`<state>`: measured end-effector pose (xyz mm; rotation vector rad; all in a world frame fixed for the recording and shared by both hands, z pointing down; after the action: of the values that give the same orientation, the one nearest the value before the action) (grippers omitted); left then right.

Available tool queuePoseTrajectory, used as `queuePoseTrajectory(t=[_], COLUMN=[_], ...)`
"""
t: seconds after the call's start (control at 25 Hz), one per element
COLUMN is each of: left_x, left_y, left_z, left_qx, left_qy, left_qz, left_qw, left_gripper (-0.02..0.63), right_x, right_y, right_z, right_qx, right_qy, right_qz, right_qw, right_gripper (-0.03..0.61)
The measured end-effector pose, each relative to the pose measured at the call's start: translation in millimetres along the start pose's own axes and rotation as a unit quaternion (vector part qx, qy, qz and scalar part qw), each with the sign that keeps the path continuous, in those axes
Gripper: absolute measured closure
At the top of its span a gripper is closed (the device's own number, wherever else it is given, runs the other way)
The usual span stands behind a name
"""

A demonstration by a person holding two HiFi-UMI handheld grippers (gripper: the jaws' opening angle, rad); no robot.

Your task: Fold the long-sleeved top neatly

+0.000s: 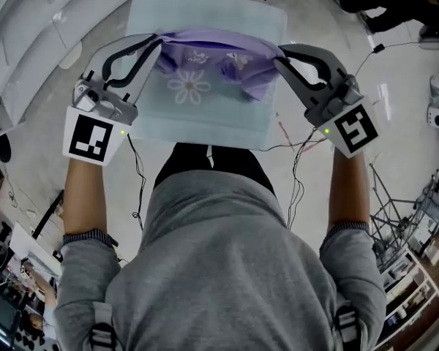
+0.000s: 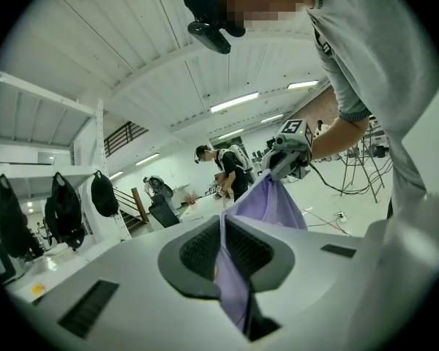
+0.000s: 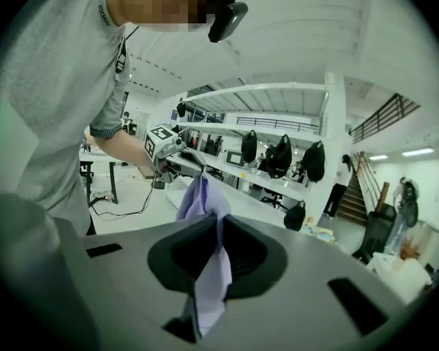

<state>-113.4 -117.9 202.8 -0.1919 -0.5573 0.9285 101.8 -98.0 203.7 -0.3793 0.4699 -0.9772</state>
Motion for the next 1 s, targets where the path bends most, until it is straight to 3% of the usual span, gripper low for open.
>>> queuePoseTrajectory(t=[0.52,0.72,1.0], left_x=[-46.3,-50.1,-48.4], left_y=[60.8,64.8,66.4], left_z=[-91.8,-104.8,-101.9], left_qx=[0.079,0.103,0.095], left_qy=[-0.019,-0.007,-0.002], left_qz=[-0.033,-0.020,-0.016], left_qw=[0.9962,0.9944,0.9954], left_gripper=[0.577,0.577,0.578], right_x=[9.8,8.2,0.6], right_y=[59.8,70.9,69.4], right_z=[-99.7,-110.4,-112.7], right_qx=[0.028,0.033,0.037], right_qy=[0.031,0.016,0.009], right_qz=[0.075,0.102,0.115], right_qw=[0.996,0.994,0.993], right_gripper=[0.543,0.543,0.543])
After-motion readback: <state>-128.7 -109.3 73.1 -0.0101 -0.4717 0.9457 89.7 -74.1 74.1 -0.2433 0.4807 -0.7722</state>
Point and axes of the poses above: the fingertips, and each gripper's own axes: y backward along the fingers, x to its right, z out of its underside, the point moved 4 cm from there along y, backward along the fingers, and after that the axes turned 14 degrees about -x, right-handed, at the moved point
